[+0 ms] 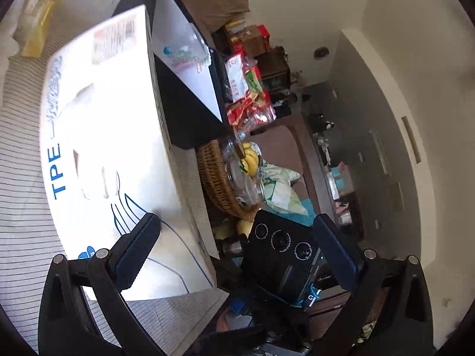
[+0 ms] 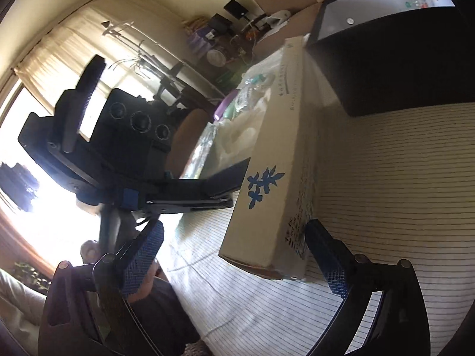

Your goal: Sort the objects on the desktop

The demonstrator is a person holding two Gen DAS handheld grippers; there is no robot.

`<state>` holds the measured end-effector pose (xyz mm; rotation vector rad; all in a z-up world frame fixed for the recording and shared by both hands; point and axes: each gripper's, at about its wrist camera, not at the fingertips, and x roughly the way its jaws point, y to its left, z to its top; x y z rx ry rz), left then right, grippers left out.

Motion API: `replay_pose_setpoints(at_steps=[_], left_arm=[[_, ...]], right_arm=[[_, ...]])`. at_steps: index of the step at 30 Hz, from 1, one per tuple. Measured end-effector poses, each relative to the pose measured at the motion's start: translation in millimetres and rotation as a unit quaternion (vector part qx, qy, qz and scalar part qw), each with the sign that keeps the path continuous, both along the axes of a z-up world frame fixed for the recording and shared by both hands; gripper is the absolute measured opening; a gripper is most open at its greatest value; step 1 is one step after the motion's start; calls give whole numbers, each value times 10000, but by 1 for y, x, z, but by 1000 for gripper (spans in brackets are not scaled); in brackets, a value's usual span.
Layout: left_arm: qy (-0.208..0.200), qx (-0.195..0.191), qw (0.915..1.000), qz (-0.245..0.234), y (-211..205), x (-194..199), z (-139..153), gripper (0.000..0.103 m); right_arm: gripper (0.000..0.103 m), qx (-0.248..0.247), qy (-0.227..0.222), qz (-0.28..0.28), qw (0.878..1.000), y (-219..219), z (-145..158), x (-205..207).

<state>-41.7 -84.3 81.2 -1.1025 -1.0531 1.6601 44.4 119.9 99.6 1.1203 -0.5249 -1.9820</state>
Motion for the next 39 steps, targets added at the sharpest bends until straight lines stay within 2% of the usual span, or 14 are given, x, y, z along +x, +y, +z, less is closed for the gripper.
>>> replay_pose_setpoints(at_steps=[4,7,12,15,17,19,22,27,28,30,31,32,34,39], left_arm=[[-68,-517,9983,-269,26,3,-8,103],[59,-816,9966,-70,8,12,-5,103],[-155,-1065,9852,1334,-80,20,-11,103],[-660,-1076,9764,1749,-113,21,-31,103],[-915,-1091,9743,1742,-118,22,-45,103],[-1005,-1223,9746,1586,-98,28,-52,103],[-1075,-1349,9772,1241,-68,29,-58,103],[-1079,-1257,9813,980,-39,32,-64,103],[-1084,-1070,9844,883,-38,33,-65,101],[-1070,-954,9858,870,-40,36,-62,81],[-1058,-995,9859,834,-40,35,-60,51],[-1075,-994,9857,831,-40,35,-61,43],[-1142,-923,9857,830,-43,33,-64,40],[-1126,-820,9868,822,-39,24,-63,35]], right_arm=[[98,93,-255,-419,9988,29,-11,-9],[92,-115,-374,-633,9972,48,-15,-20],[50,-331,-505,-821,9948,61,-17,-27],[39,-369,-585,-786,9945,60,-19,-31],[36,-803,-900,-738,9900,64,-30,-32],[36,-1492,-1432,-802,9751,72,-51,-30],[37,-2752,-2249,-836,9310,81,-84,-22],[39,-2970,-2397,-294,9238,65,-86,-6],[39,-2940,-2405,-228,9247,67,-86,-3],[39,-2748,-2419,-109,9305,64,-86,-1],[39,-2611,-2408,-84,9348,69,-86,-1],[40,-2449,-2403,-83,9392,71,-85,-4],[41,-2102,-2321,-46,9497,77,-82,-4],[67,-1447,-1826,-337,9719,95,-68,-5]])
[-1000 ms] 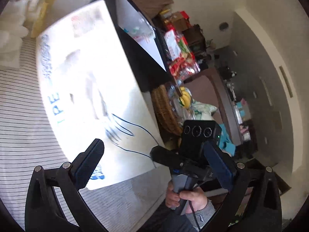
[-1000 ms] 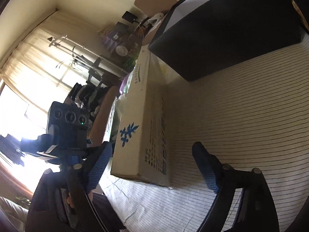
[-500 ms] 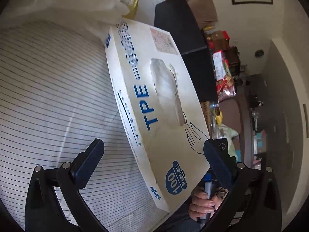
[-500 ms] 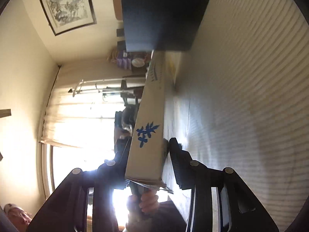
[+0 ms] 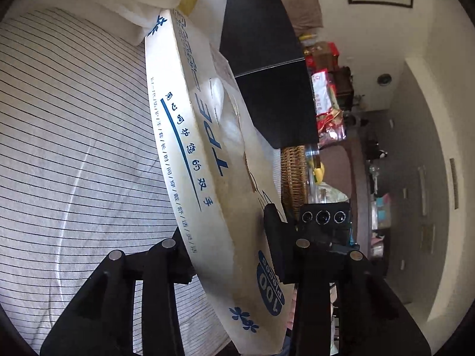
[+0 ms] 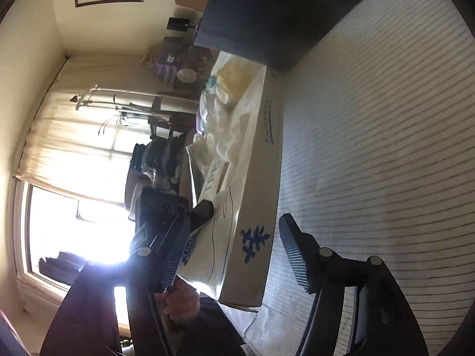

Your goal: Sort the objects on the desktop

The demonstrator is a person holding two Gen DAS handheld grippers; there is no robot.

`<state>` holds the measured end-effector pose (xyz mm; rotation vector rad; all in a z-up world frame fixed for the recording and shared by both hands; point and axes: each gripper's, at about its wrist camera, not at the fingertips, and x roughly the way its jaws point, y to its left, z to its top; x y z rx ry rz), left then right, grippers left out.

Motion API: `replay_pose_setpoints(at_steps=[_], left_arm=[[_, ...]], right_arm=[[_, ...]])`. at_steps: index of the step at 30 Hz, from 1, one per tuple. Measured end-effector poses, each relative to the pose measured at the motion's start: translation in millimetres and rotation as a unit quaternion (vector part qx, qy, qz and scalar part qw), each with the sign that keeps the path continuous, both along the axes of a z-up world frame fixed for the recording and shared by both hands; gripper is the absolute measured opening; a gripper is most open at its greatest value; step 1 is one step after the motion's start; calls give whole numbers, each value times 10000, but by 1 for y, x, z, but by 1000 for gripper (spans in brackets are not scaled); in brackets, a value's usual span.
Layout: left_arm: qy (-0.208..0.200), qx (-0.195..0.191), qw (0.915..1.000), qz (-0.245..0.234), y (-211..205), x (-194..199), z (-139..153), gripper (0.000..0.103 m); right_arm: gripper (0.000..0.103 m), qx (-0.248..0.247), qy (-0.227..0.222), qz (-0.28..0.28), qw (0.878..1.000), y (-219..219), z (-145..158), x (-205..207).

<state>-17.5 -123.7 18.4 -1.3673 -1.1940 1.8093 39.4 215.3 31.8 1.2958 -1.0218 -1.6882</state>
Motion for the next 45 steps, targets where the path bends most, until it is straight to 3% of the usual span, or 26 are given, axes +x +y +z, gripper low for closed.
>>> replay_pose_setpoints(at_steps=[2,4,5,6,7,11,17,23,26,30,35,40,45], left_arm=[[9,132,9999,-52,1,-1,2,35],[23,247,9996,-113,2,-1,5,35],[38,261,9996,-131,1,1,7,35],[53,296,9994,-157,0,1,9,35],[64,284,9994,-160,-1,2,11,35],[95,125,9998,-90,-6,1,16,34],[460,-367,9982,-141,-17,24,38,36],[1013,-597,9925,-341,-26,55,96,37],[1177,-675,9897,-457,-22,51,135,38],[1459,-986,9824,-627,4,14,184,40],[1422,-873,9825,-826,45,-66,207,42],[1082,-681,9882,-845,75,-152,187,44],[748,-857,9904,-788,95,-216,147,46]], right_arm=[[67,-318,-102,-73,9994,6,-2,-4],[67,-320,-168,-43,9993,6,-8,-4],[62,-318,-194,15,9993,2,-11,-3],[39,-400,-243,73,9989,-3,-14,-2],[30,-501,-290,119,9983,-12,-15,-4],[31,-289,-74,294,9991,-21,-3,-1],[33,-137,375,477,9981,-46,16,9],[33,-375,836,637,9938,-48,62,32],[33,-467,1072,568,9915,-46,94,32],[34,-554,1168,302,9911,-33,131,3],[35,-236,1226,-65,9922,-5,166,-59],[36,240,897,-181,9955,21,167,-136],[40,669,504,-238,9962,37,143,-203]])
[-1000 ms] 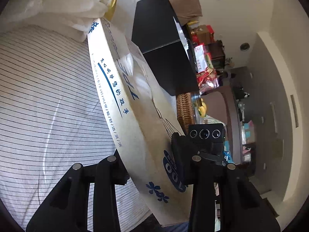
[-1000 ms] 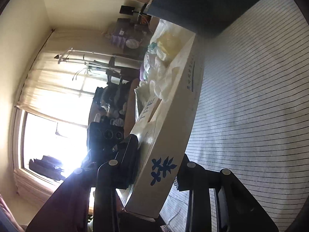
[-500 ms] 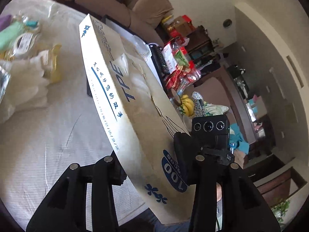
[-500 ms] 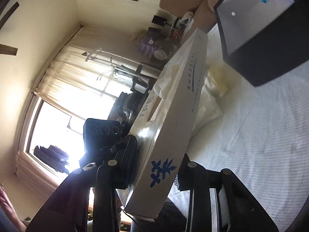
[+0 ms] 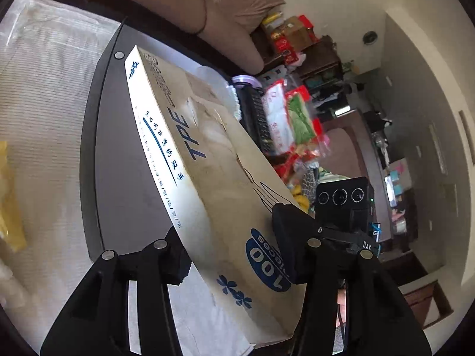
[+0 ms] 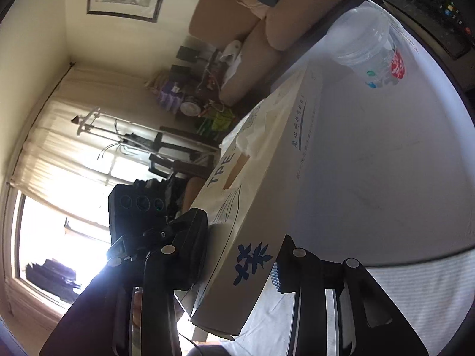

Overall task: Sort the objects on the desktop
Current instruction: 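Lower the glove box into the black box and open both grippers, then press the glove box flat inside the black box with the right gripper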

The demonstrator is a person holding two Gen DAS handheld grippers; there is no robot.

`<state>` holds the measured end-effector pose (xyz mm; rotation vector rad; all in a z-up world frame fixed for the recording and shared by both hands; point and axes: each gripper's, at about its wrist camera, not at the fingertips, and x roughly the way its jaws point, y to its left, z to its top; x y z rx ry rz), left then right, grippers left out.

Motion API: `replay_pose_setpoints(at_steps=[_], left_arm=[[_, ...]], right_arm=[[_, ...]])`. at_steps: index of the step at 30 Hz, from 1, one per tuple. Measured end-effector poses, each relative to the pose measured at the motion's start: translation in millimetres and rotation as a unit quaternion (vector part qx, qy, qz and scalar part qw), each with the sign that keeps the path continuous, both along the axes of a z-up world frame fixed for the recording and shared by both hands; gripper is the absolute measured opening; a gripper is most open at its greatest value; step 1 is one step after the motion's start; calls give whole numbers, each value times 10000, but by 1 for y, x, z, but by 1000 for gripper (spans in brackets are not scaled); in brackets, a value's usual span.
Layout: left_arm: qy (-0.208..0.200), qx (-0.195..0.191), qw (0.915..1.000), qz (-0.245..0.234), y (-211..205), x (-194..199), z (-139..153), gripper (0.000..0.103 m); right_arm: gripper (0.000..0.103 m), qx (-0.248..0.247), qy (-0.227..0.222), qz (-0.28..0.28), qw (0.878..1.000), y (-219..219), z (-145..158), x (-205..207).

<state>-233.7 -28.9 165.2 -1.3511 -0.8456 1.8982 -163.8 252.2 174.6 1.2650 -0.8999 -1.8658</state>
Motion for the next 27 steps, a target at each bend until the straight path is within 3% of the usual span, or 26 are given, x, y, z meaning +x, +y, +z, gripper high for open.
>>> replay_pose_setpoints(at_steps=[4,6,9,10,15,18,21,23,25,27], left_arm=[[-218,-203,9995,73,6,-30,-25,47],[-266,-420,9987,109,6,-41,-34,47],[-128,-1450,9890,253,9,-43,-31,55],[-43,-1623,9864,241,9,-42,-29,61],[319,-1592,9861,357,-7,-32,-13,68],[542,-1598,9852,297,-12,-24,0,74],[756,-2063,9755,134,-7,-15,10,74],[902,-2423,9660,26,0,-8,16,74],[965,-2553,9620,-29,2,-1,19,74],[940,-2495,9638,-30,1,5,19,74]], right_arm=[[46,345,-351,74,9988,0,-21,-50],[54,584,-502,165,9969,-5,-33,-71],[63,1162,-683,303,9904,-18,-52,-93],[64,1378,-721,287,9874,-20,-56,-100],[65,2075,-765,416,9743,-36,-71,-126],[65,2487,-572,500,9656,-47,-71,-129],[66,3245,-86,934,9412,-61,-57,-123],[66,3837,169,1413,9125,-75,-53,-112],[66,4205,139,1879,8875,-86,-60,-102],[65,4275,-83,2205,8767,-93,-73,-94]])
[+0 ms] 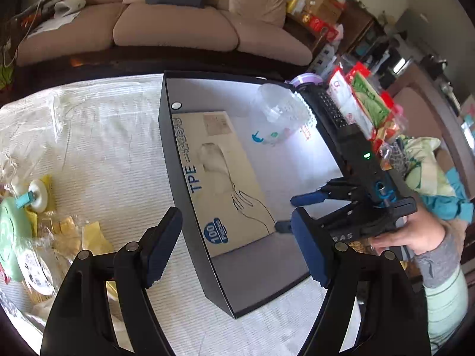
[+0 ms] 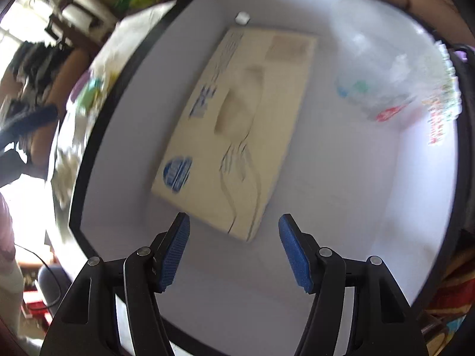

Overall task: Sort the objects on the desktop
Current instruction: 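Press the glove box flat inside the black box with the right gripper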

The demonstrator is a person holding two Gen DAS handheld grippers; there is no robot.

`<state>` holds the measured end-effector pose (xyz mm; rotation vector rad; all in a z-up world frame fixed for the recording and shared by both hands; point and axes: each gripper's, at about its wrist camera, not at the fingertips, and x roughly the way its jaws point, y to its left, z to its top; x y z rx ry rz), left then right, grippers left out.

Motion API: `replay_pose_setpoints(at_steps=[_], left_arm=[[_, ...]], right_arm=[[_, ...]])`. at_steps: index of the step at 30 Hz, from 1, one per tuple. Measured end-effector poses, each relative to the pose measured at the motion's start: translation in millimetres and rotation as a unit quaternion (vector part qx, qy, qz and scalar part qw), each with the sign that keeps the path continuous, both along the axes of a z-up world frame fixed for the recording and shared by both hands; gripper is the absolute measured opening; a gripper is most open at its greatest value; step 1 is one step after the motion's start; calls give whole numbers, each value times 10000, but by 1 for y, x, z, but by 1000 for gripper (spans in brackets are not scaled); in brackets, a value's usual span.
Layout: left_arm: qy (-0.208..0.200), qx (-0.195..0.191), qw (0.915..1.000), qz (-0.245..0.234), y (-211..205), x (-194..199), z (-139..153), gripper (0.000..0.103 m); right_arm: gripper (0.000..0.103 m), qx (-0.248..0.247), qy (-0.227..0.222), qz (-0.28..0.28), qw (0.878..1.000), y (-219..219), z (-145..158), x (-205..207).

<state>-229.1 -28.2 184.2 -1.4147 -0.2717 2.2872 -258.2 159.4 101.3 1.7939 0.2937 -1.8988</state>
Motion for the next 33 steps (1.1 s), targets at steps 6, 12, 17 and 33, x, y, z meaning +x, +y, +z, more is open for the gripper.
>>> replay_pose_setpoints(at_steps=[6,12,17,33], left_arm=[[-55,174,9997,169,-21,31,-8,75],[-96,285,9991,314,-44,54,-23,76],[-183,412,9984,349,-53,60,-33,76],[-112,520,9972,516,-61,99,-54,76]], right_arm=[[65,649,-608,117,9960,-19,-38,7],[64,922,-556,150,9941,-33,-45,-7],[64,1071,-401,3,9934,-38,-44,-26],[67,761,762,-548,9927,-41,3,-78]])
